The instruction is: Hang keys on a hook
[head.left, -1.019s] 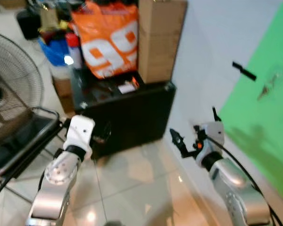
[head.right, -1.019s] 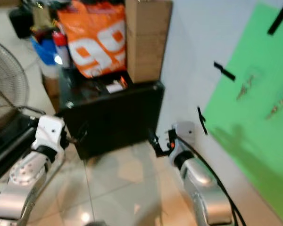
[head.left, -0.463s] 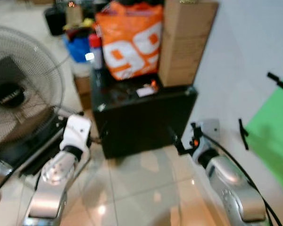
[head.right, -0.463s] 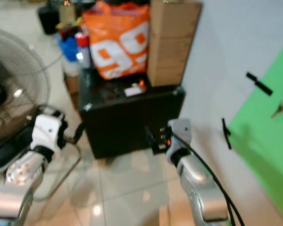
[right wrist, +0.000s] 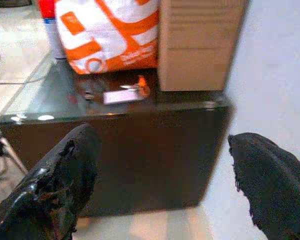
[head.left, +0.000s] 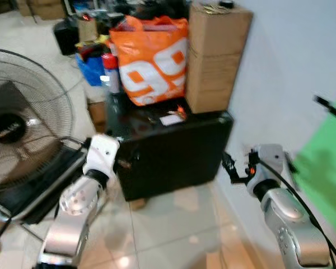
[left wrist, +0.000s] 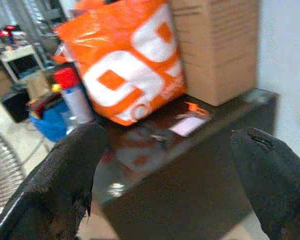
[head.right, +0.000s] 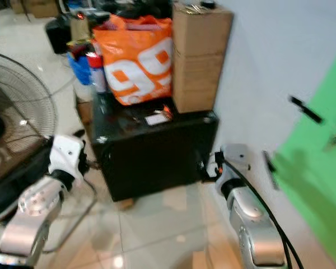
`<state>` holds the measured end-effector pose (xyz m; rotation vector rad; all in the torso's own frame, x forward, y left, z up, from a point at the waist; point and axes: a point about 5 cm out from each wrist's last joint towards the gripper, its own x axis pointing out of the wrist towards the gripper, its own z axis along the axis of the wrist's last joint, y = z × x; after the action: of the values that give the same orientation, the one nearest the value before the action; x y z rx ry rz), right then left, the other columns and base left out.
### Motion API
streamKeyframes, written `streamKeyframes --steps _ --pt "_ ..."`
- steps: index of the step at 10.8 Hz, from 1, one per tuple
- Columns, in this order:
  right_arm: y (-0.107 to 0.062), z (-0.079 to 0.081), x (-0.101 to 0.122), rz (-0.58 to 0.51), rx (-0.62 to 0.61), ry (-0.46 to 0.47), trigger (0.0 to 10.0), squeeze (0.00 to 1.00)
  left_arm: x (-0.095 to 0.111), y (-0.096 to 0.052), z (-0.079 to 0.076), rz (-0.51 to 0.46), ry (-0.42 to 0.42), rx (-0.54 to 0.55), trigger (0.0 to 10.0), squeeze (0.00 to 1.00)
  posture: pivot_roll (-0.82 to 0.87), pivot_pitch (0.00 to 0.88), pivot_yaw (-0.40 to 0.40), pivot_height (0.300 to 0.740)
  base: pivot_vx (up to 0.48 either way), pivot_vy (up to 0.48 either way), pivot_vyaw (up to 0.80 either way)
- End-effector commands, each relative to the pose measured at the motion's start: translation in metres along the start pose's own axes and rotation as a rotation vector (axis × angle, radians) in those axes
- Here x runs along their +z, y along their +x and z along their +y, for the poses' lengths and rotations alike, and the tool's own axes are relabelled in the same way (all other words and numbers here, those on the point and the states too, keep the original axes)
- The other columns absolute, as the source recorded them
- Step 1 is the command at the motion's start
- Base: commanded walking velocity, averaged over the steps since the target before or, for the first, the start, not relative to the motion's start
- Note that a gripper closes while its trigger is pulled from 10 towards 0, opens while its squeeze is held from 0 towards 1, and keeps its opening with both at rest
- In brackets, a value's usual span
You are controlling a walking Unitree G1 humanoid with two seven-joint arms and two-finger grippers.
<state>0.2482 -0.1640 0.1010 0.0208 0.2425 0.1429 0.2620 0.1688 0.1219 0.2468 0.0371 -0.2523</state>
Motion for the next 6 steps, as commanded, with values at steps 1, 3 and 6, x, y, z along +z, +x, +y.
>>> streamKeyframes --steps 1,3,6 --pt "0.0019 0.0016 0.0033 -0.009 -0.002 -0.011 10.0 1.0 -0.0038 0.0013 0.0032 0.02 0.004 0.0 10.0 0.0 -0.07 0.0 0.01 0.74 0.33 0.0 0.0" --pt "0.0019 0.001 0.003 -0.008 -0.009 -0.016 10.0 1.0 -0.0043 0.0024 0.0036 0.019 0.005 -0.003 10.0 0.0 -0.07 0.0 0.01 0.74 0.326 0.0 0.0" --pt "0.0026 0.0011 0.0025 -0.006 -0.011 -0.021 10.0 1.0 -0.0045 0.0035 0.0035 0.018 0.005 -0.007 10.0 0.0 -0.07 0.0 0.009 0.74 0.328 0.0 0.0"
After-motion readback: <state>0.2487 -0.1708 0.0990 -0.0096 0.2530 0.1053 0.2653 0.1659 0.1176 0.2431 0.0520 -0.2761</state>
